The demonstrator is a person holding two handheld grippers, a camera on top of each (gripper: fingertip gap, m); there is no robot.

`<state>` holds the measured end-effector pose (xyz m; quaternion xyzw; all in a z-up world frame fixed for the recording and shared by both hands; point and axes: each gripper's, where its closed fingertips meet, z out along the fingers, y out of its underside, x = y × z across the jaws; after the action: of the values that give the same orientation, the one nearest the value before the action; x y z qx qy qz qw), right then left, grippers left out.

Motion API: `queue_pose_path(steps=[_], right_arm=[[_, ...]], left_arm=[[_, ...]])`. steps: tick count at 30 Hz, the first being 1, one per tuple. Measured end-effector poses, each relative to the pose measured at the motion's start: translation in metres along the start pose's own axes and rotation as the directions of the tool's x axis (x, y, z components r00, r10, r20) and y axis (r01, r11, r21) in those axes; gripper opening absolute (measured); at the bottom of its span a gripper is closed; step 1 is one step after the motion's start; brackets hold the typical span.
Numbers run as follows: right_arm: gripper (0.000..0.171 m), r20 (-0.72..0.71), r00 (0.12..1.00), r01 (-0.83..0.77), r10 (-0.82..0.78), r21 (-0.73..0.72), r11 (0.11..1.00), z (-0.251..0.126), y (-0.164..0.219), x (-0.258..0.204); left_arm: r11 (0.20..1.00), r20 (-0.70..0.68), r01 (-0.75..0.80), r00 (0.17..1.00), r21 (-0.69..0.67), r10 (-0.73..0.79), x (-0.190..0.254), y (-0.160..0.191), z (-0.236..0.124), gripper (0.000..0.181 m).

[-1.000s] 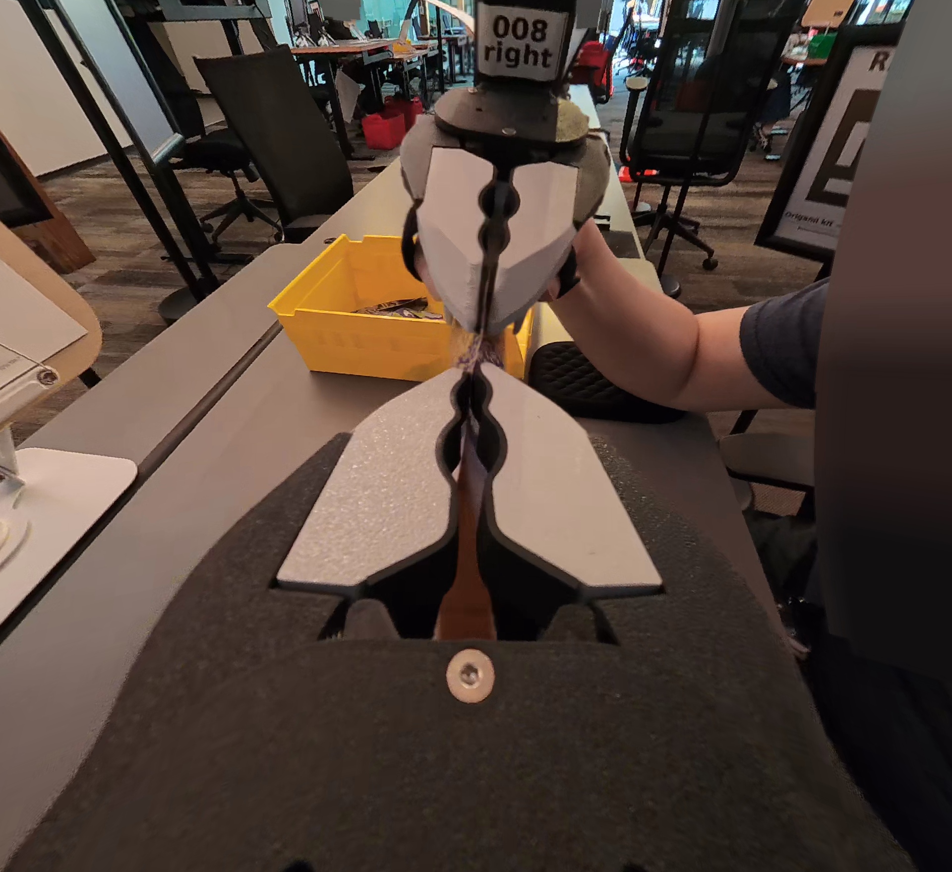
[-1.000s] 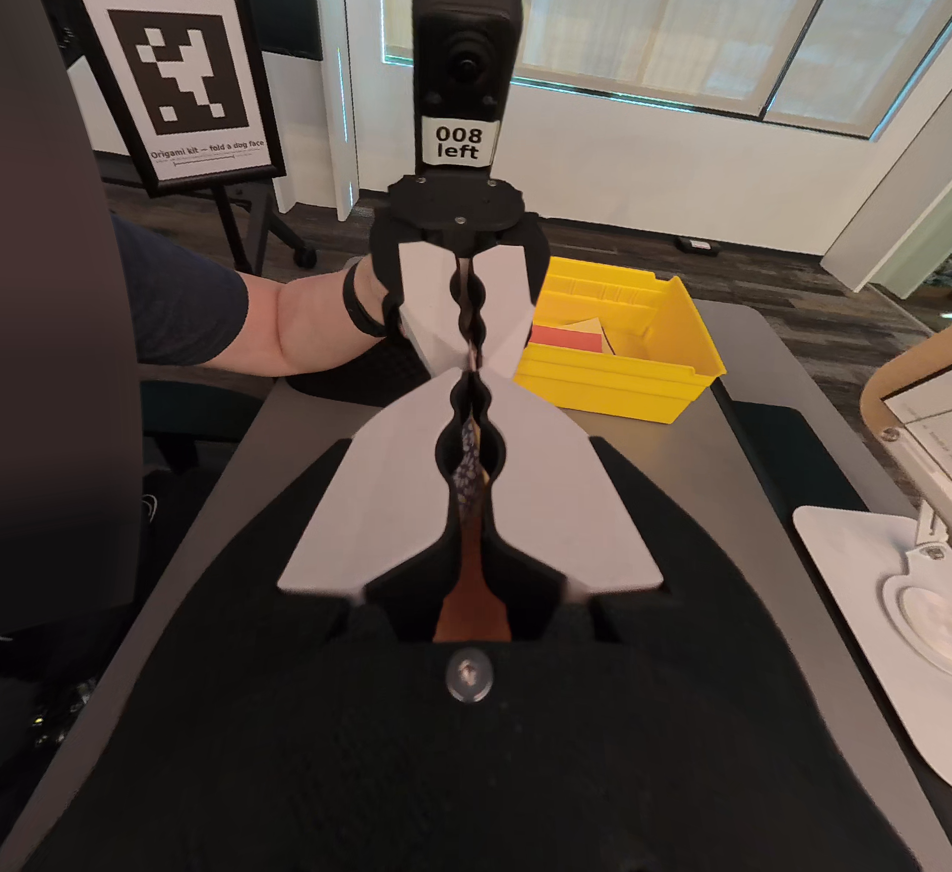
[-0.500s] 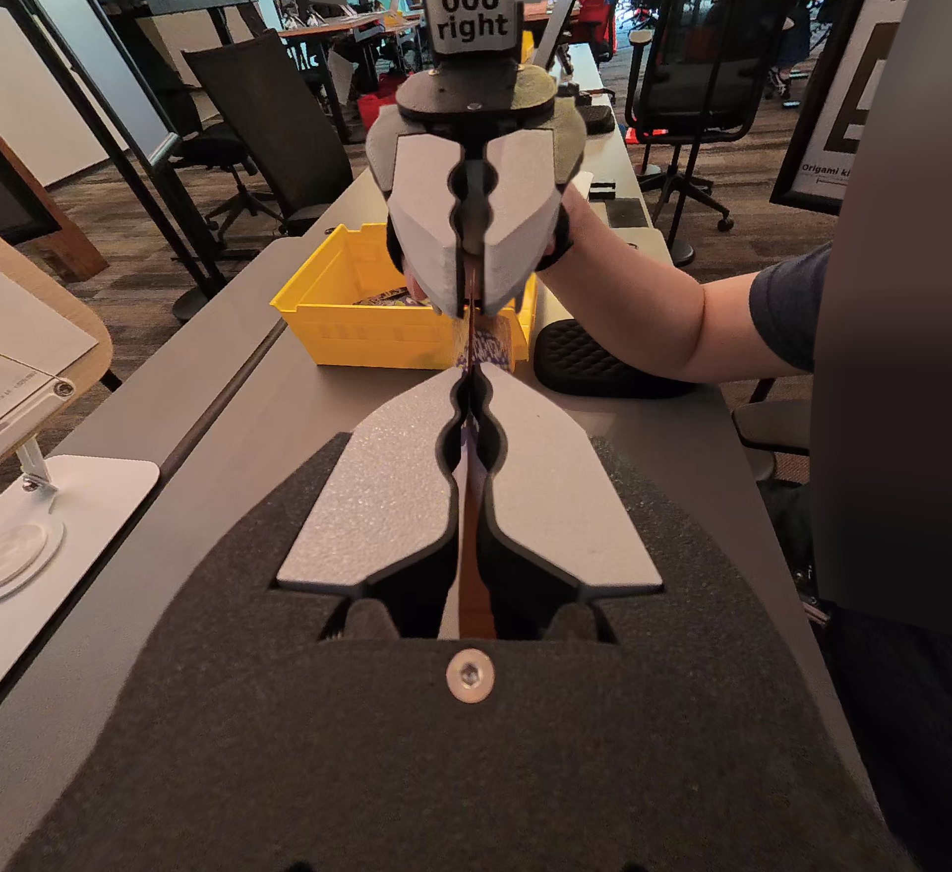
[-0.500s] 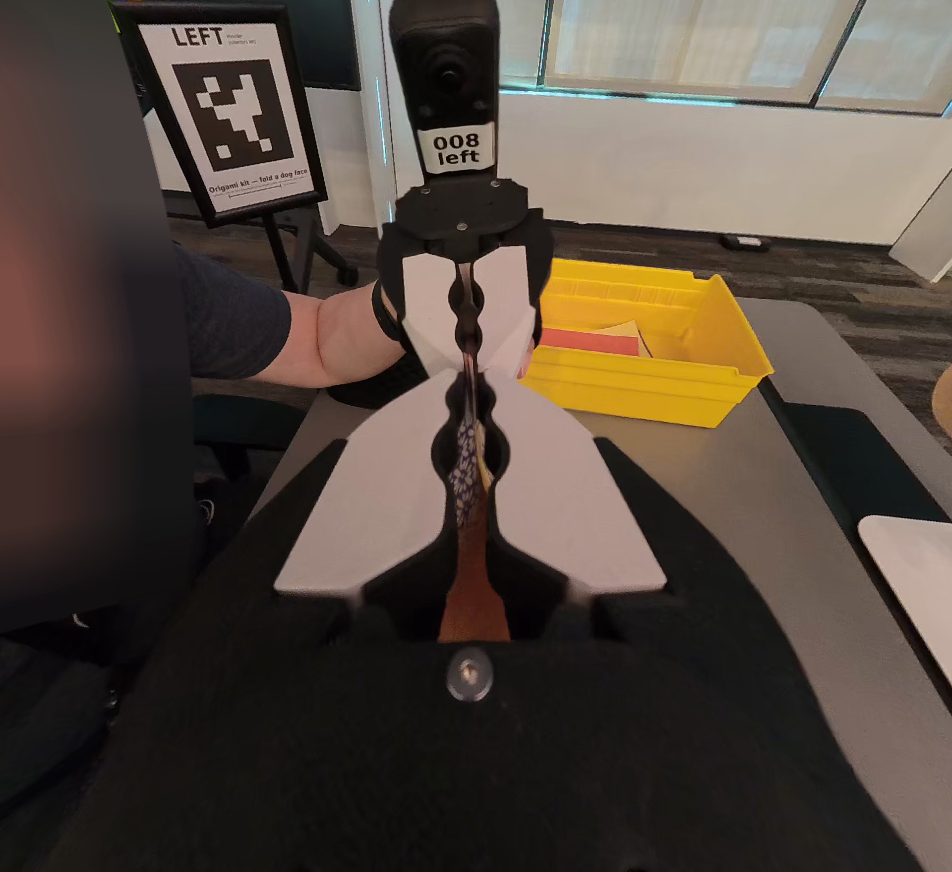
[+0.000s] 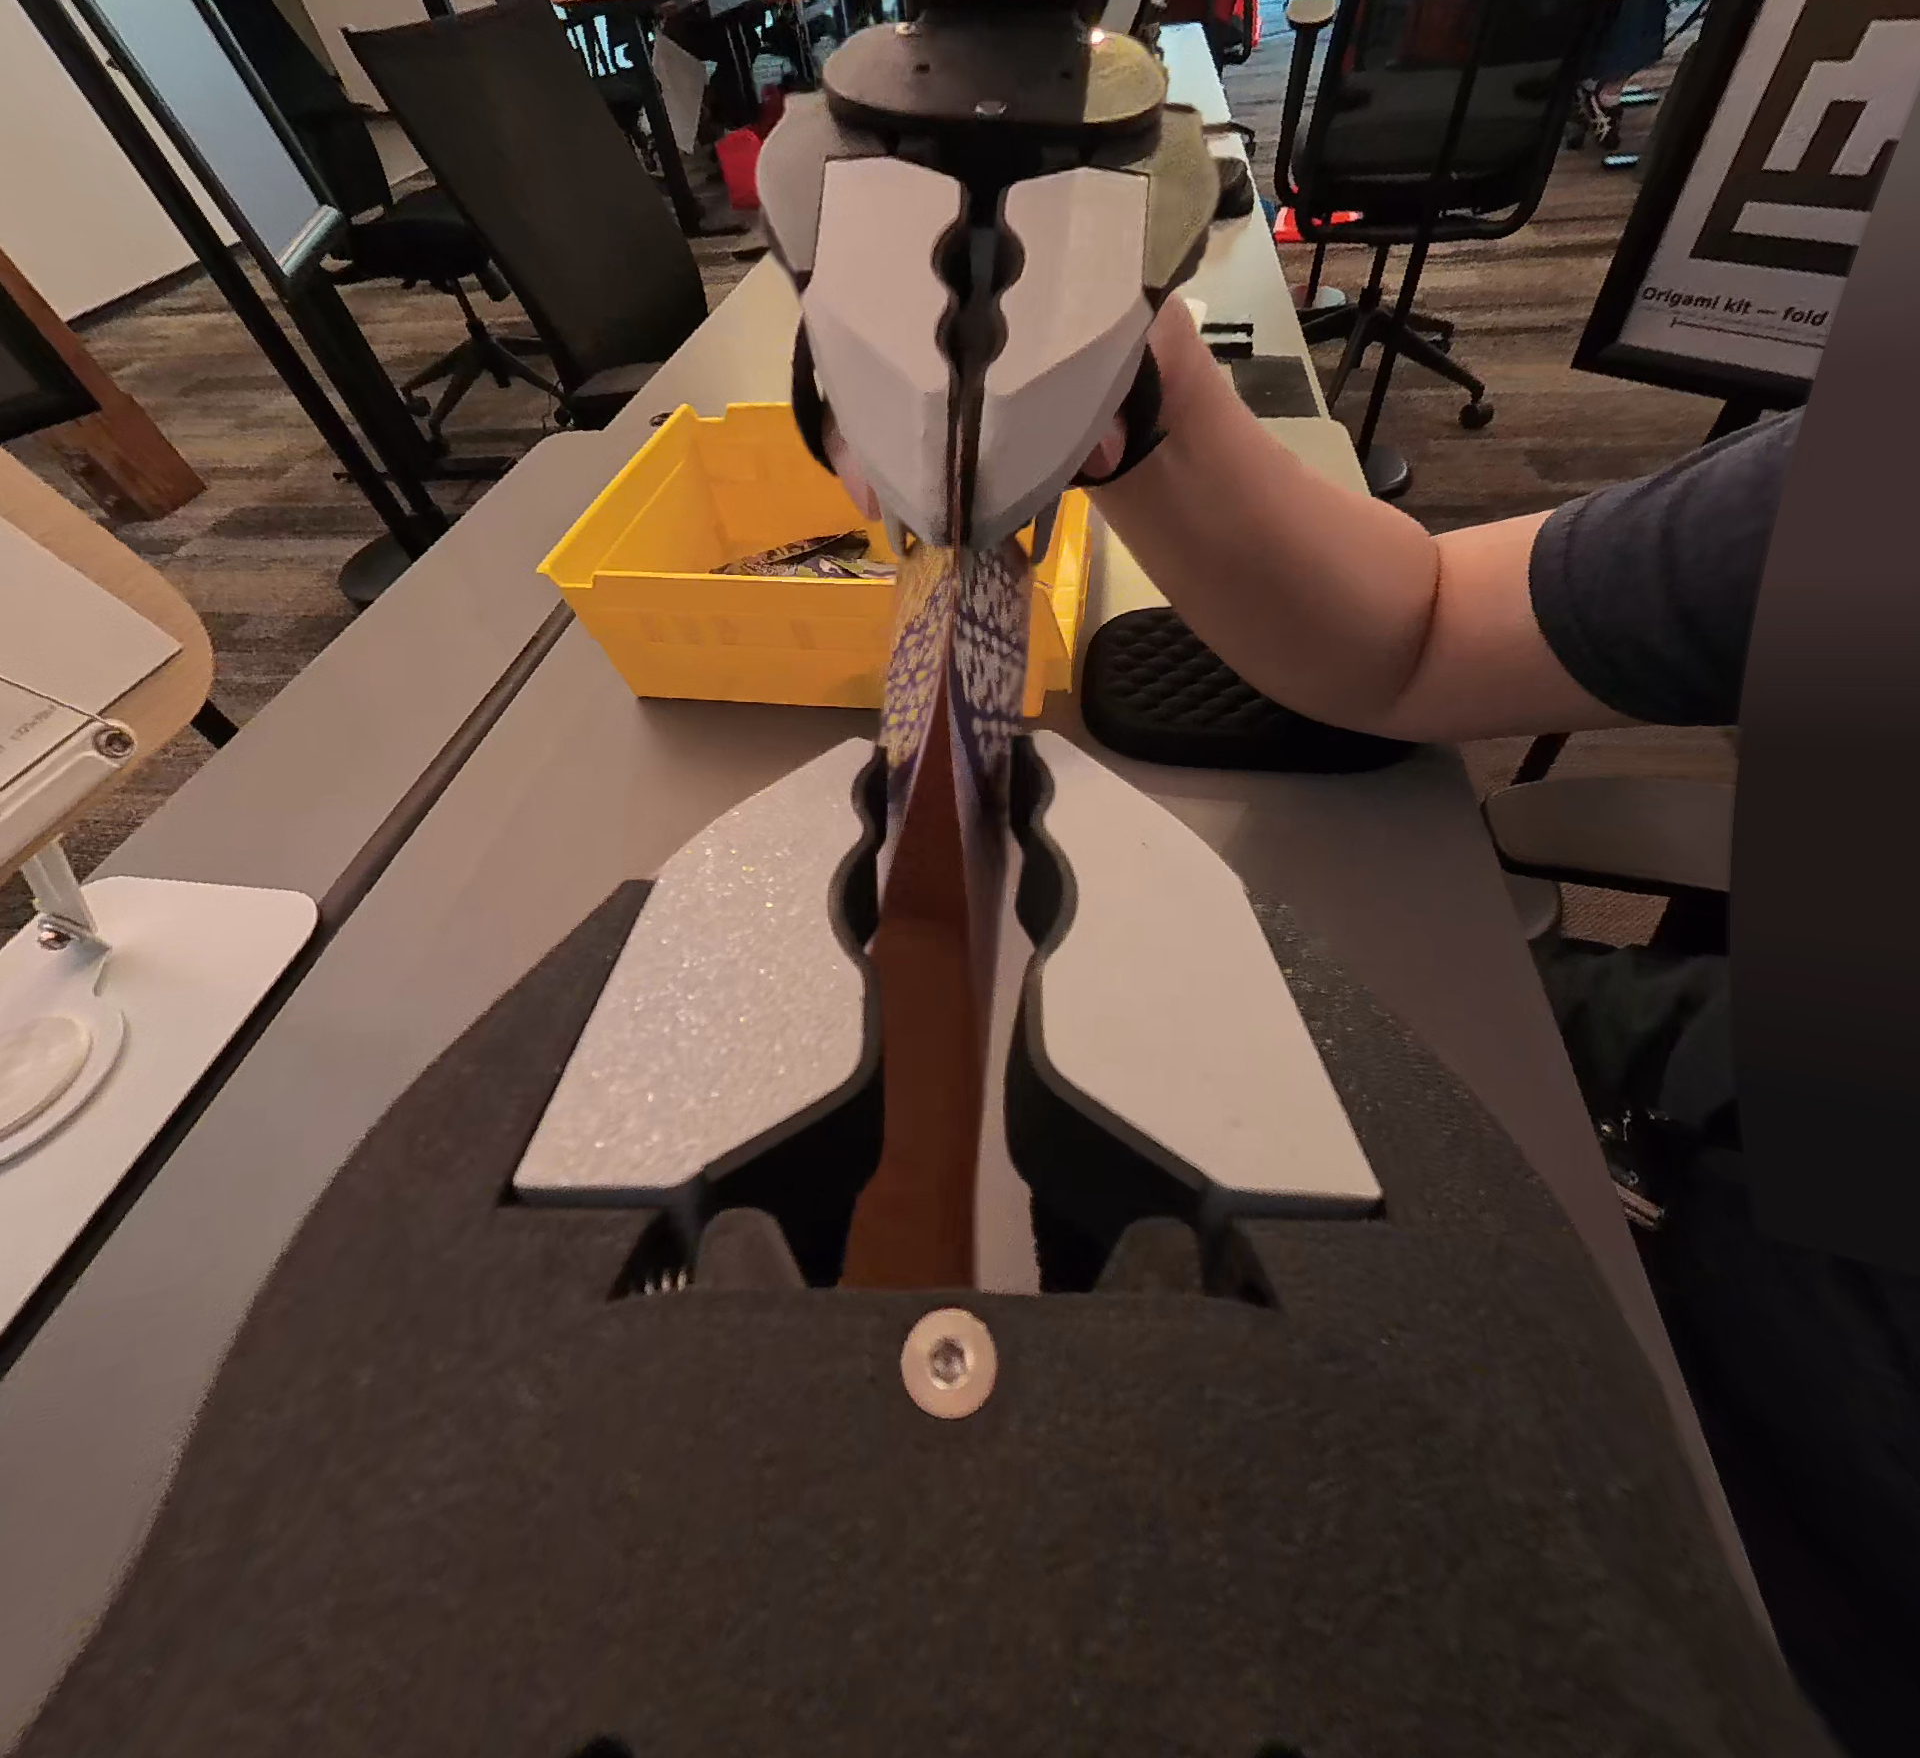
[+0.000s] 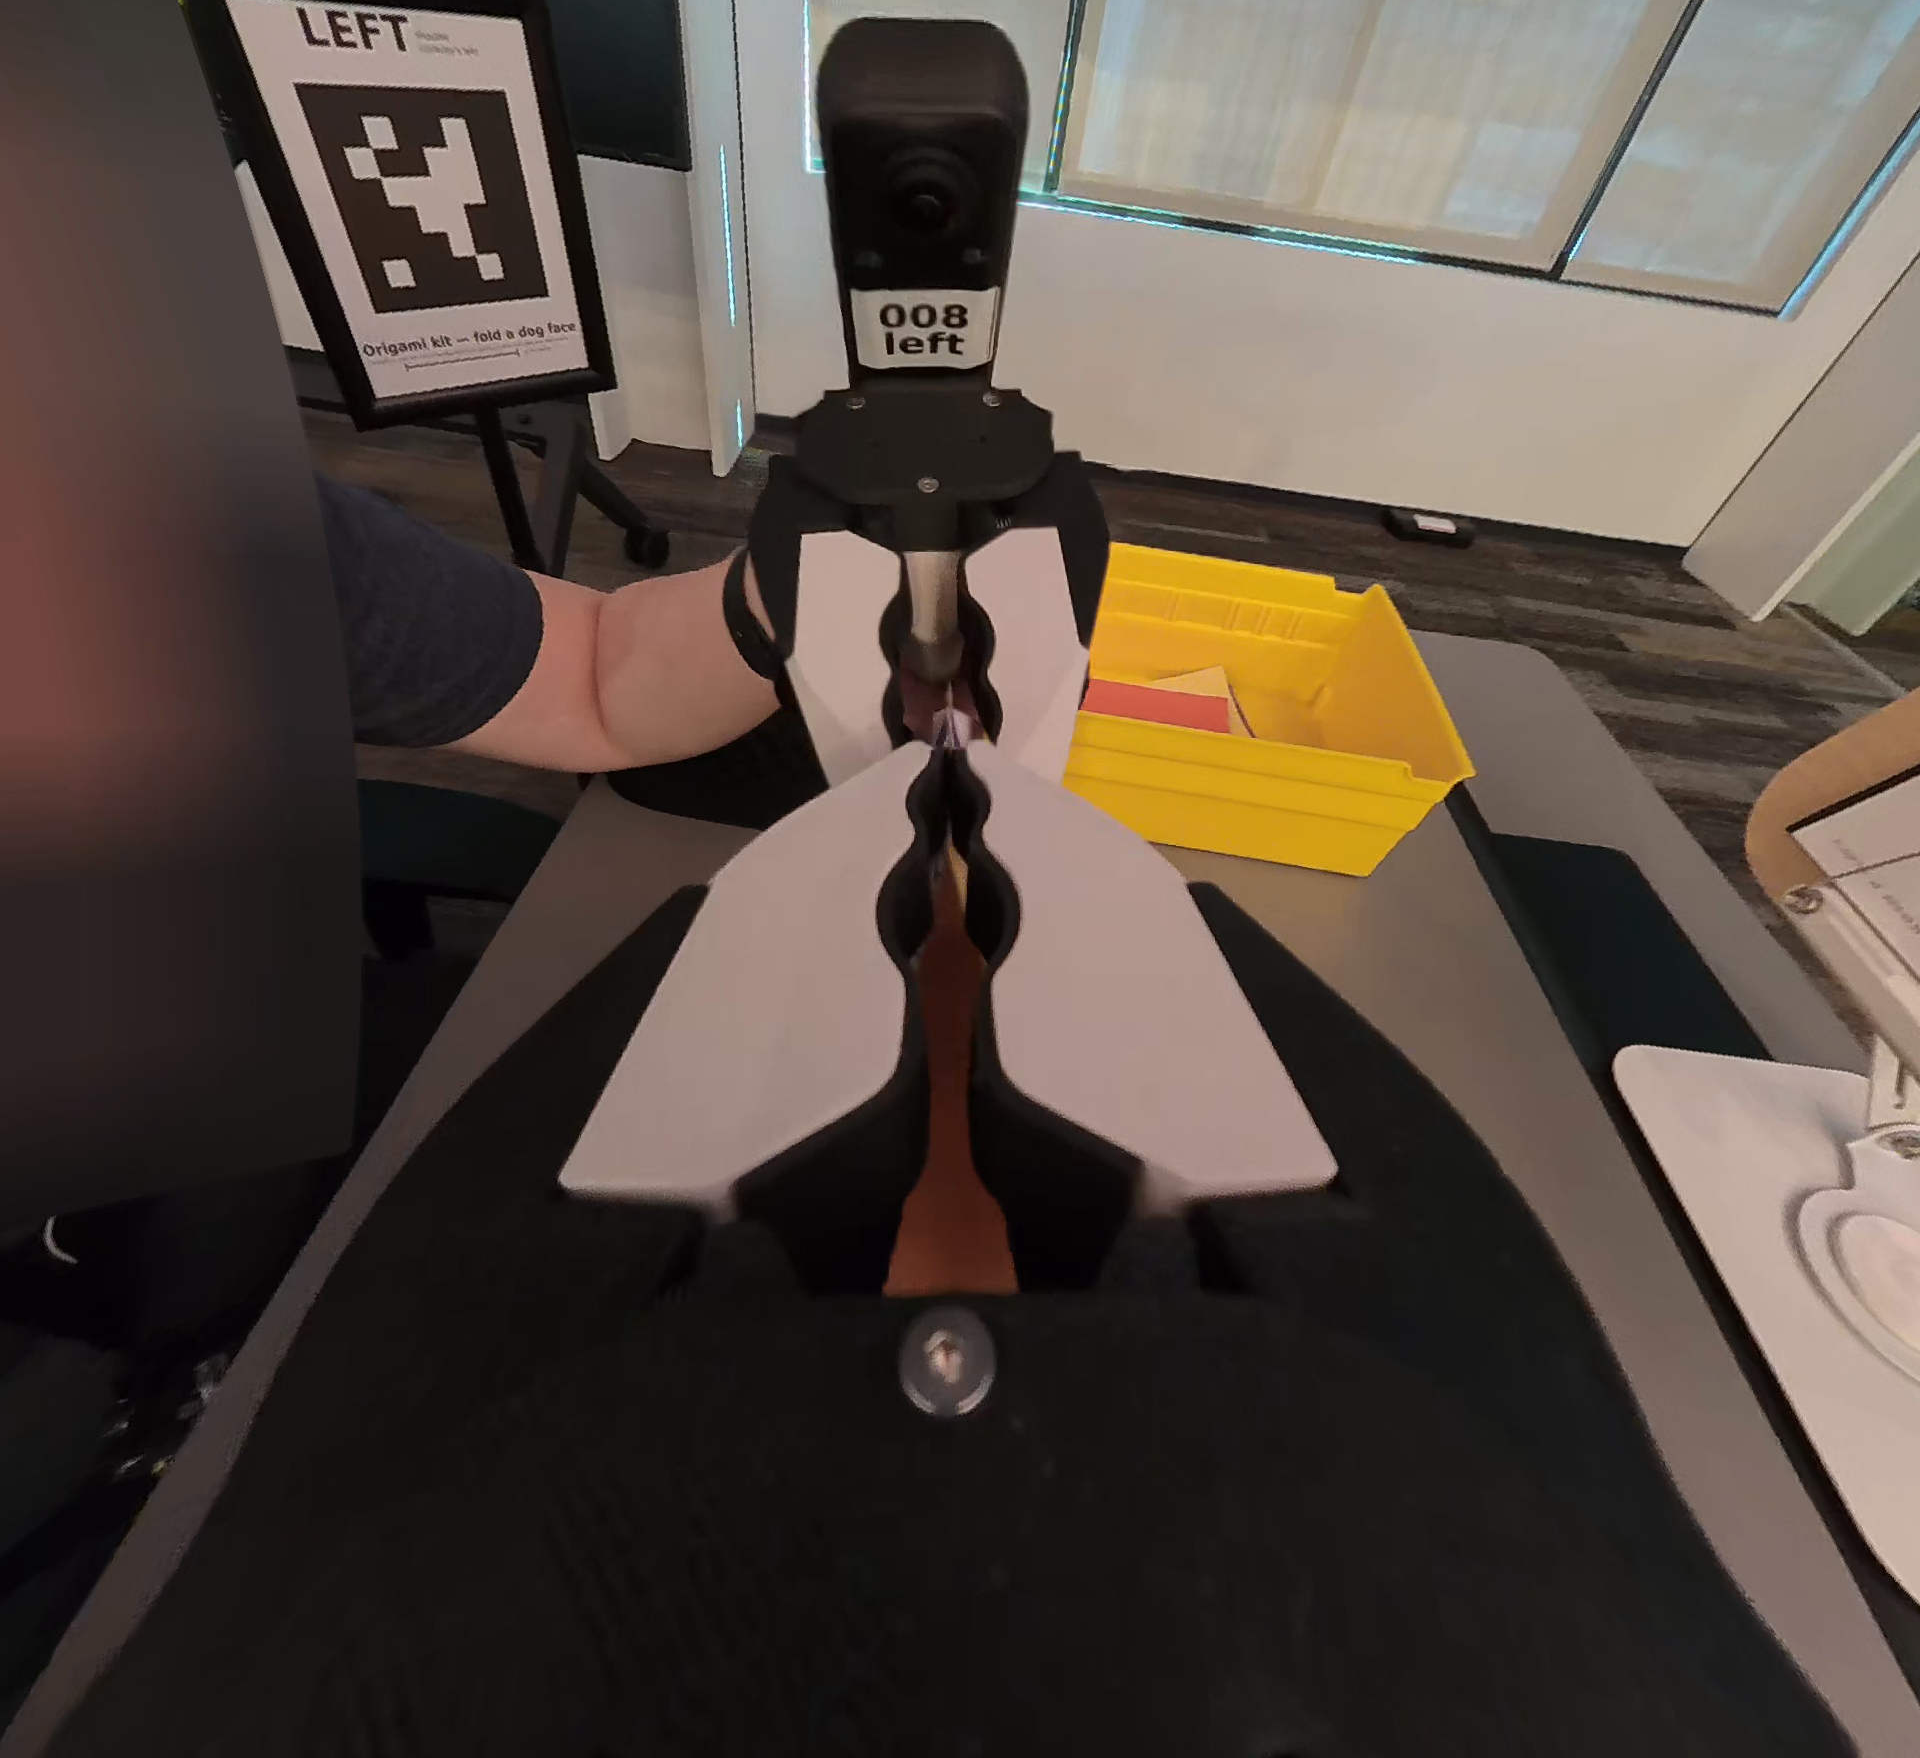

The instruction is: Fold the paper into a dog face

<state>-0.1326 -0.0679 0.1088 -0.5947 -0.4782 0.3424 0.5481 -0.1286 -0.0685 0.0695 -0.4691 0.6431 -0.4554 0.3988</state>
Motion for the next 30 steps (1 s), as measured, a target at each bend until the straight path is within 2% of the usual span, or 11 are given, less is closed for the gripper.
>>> queue_pose_path(steps=[1, 3, 7, 8, 10, 12, 18, 19, 21, 27, 30], right_arm=[[0.001, -0.004, 1.000, 0.014, -0.014, -0.006, 1.000, 0.000, 0.000, 0.000], [0.001, -0.011, 0.999, 0.043, -0.043, -0.008, 0.999, 0.000, 0.000, -0.001], [0.001, -0.009, 0.998, 0.061, -0.061, 0.016, 0.998, 0.001, -0.002, -0.001], [0.003, -0.004, 0.999, 0.050, -0.050, 0.032, 0.998, 0.000, -0.003, 0.000], [0.019, 0.020, 1.000, 0.005, -0.006, 0.062, 0.998, -0.002, -0.006, 0.000], [0.019, 0.025, 1.000, -0.006, 0.004, 0.073, 0.997, -0.005, -0.007, 0.001], [0.022, 0.025, 1.000, 0.011, -0.011, -0.017, 1.000, 0.000, 0.006, -0.001], [0.020, 0.023, 1.000, 0.011, -0.010, -0.015, 1.000, 0.001, 0.006, -0.001], [0.001, 0.058, 0.998, 0.016, -0.016, -0.005, 1.000, 0.001, 0.005, -0.006], [0.001, 0.019, 0.999, 0.039, -0.039, 0.003, 0.999, 0.000, 0.002, -0.003], [0.001, -0.024, 0.992, 0.122, -0.121, 0.000, 0.993, 0.000, -0.003, -0.005]], left_arm=[[1.000, -0.006, 0.008, 1.000, 0.004, -0.008, 0.000, 0.000, 0.000, 0.020], [1.000, -0.003, 0.005, 1.000, 0.005, -0.005, -0.003, 0.001, -0.001, 0.000], [1.000, 0.030, -0.021, 0.999, 0.003, 0.021, -0.006, -0.001, -0.003, 0.000], [0.999, 0.039, -0.034, 0.999, 0.000, 0.034, -0.006, -0.001, -0.004, 0.000], [0.998, 0.051, -0.061, 0.997, -0.013, 0.061, -0.006, -0.001, -0.005, 0.000], [0.997, 0.054, -0.083, 0.995, -0.011, 0.083, -0.004, -0.002, -0.006, 0.000], [0.993, 0.045, -0.116, 0.992, -0.006, 0.116, 0.001, -0.005, -0.007, 0.000], [0.993, 0.044, -0.121, 0.992, -0.008, 0.121, 0.002, -0.005, -0.007, 0.000], [0.991, 0.047, -0.134, 0.990, -0.011, 0.135, 0.003, -0.005, -0.007, 0.000], [0.986, 0.056, -0.164, 0.985, -0.009, 0.164, 0.006, -0.008, -0.007, 0.000], [0.989, 0.069, -0.149, 0.987, 0.020, 0.147, 0.005, -0.012, -0.009, 0.004]])
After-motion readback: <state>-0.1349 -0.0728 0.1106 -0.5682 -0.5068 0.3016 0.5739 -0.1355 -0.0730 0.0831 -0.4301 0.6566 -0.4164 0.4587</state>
